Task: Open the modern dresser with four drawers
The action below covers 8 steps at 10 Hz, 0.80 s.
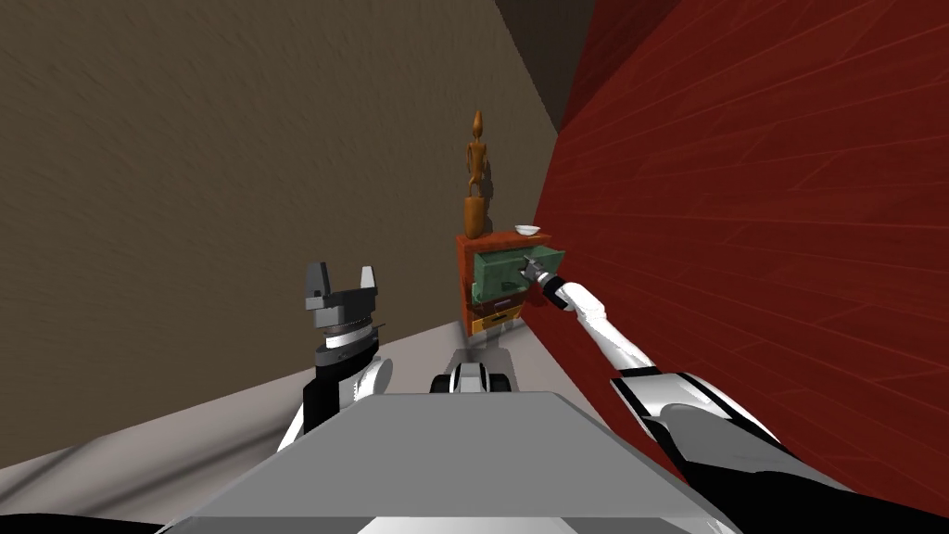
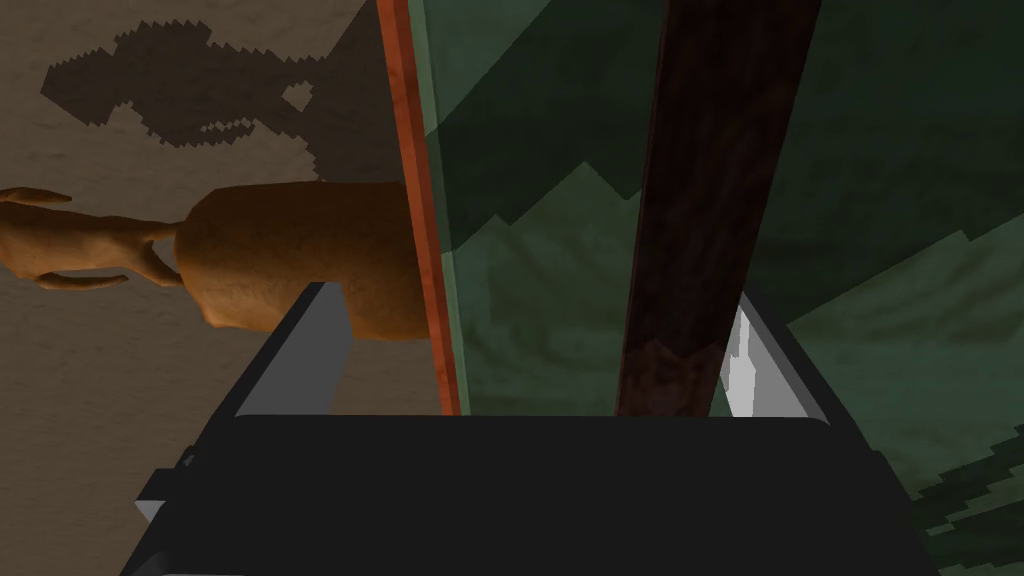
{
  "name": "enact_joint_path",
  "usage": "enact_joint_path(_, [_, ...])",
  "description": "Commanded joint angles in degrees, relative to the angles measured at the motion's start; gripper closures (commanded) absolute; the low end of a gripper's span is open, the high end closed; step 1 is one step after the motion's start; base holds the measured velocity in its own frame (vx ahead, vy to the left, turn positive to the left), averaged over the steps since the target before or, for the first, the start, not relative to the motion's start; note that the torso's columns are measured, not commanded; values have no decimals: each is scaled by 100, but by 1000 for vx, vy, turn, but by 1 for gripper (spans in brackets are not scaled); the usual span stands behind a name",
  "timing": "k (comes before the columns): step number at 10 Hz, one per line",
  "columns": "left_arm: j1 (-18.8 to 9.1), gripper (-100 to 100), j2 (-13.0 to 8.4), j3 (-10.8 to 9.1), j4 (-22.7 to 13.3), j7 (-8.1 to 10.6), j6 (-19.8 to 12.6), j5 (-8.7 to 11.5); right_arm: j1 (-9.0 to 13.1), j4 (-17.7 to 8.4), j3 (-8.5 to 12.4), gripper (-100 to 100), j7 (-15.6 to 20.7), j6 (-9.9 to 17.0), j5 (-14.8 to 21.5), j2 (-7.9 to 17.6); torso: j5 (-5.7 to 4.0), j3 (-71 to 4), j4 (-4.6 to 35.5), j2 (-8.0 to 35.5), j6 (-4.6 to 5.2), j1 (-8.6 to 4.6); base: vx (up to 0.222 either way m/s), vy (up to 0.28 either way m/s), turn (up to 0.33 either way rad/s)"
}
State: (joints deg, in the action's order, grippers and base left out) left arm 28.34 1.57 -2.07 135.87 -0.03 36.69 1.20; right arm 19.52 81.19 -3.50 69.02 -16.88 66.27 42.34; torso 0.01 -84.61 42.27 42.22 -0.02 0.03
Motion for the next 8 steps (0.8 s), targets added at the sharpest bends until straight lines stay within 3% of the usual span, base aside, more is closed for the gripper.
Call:
enact_joint_path(1, [0,0,0,0,0,0,0,0,79,-12,3,-100,-243,-62,-66,300,-4,11,5,16,3,-12,0,48,1])
enact_joint_path(2, [0,0,-1,0,0,0,0,0,4,60,-31,-100,-222,-10,-36,261,0,20,18,32,5,-12,2,19,-5])
enact_joint_path(3, [0,0,-1,-1,0,0,0,0,1,62,-37,0,-254,-4,-36,276,0,22,17,33,2,-10,0,0,0])
enact_joint_path(8, [0,0,-1,-1,0,0,0,0,-19,46,-50,0,-250,-9,-32,270,2,7,6,11,1,1,0,0,0])
